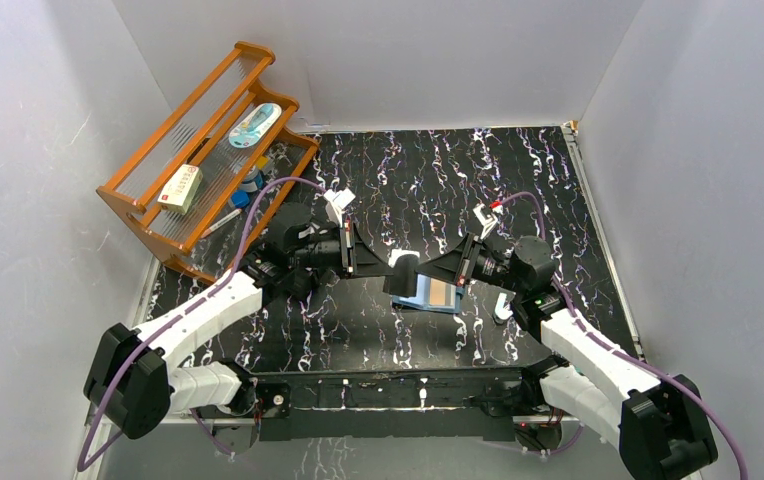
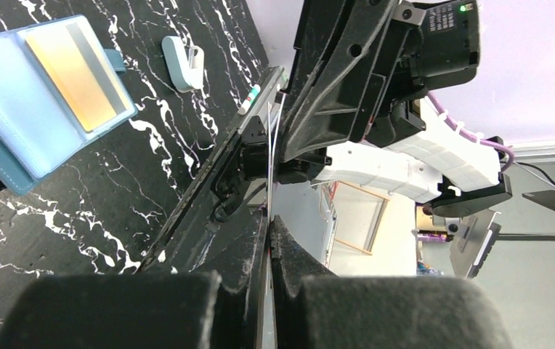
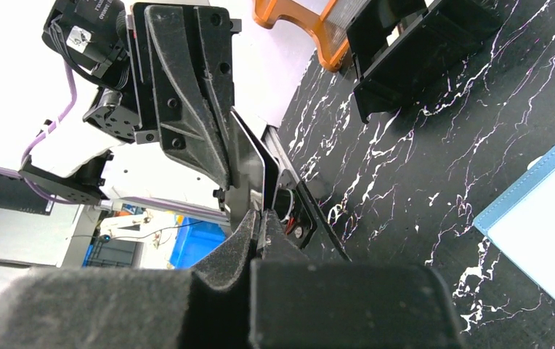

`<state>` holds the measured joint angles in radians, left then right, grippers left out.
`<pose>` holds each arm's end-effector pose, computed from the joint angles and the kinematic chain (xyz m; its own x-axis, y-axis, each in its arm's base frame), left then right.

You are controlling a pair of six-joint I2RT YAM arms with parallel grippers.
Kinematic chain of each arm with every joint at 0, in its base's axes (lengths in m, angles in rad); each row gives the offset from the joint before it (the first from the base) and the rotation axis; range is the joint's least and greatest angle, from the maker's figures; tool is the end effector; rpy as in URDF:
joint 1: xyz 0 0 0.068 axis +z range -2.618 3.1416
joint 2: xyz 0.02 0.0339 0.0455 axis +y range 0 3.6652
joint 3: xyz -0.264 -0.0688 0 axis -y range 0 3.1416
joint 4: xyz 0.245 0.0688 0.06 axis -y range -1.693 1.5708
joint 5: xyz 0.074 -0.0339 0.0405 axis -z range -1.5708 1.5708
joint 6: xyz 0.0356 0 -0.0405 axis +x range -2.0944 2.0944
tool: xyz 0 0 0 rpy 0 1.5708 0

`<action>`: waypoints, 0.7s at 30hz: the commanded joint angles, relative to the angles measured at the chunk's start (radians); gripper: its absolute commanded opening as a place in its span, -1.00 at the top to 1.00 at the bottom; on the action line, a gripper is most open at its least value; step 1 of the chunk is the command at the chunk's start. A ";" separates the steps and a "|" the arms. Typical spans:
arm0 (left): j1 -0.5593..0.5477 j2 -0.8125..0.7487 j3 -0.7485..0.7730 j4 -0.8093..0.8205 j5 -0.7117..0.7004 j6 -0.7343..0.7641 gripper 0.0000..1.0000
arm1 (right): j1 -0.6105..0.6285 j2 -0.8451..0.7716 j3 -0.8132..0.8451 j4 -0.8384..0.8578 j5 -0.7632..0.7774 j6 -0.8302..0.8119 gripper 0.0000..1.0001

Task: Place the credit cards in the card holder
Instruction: Pick up the credit card from the storage box.

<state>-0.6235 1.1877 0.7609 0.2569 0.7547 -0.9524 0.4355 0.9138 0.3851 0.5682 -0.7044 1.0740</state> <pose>0.2031 -0.1761 0.2947 -0.8728 -0.1034 -0.4770 0.4525 0.1947 -0.8702 0.1731 0.1060 0.2548 -0.7813 0.3753 -0.4987 -0.4643 0.1845 0.8662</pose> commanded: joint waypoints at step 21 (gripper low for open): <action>0.054 0.029 0.088 -0.327 -0.183 0.218 1.00 | -0.098 0.011 0.122 -0.552 0.169 -0.354 1.00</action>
<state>-0.5686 1.1751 0.8078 -0.0307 0.6258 -0.7723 0.3412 0.9119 0.4507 0.2081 -0.6456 0.8600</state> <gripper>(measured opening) 0.009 0.011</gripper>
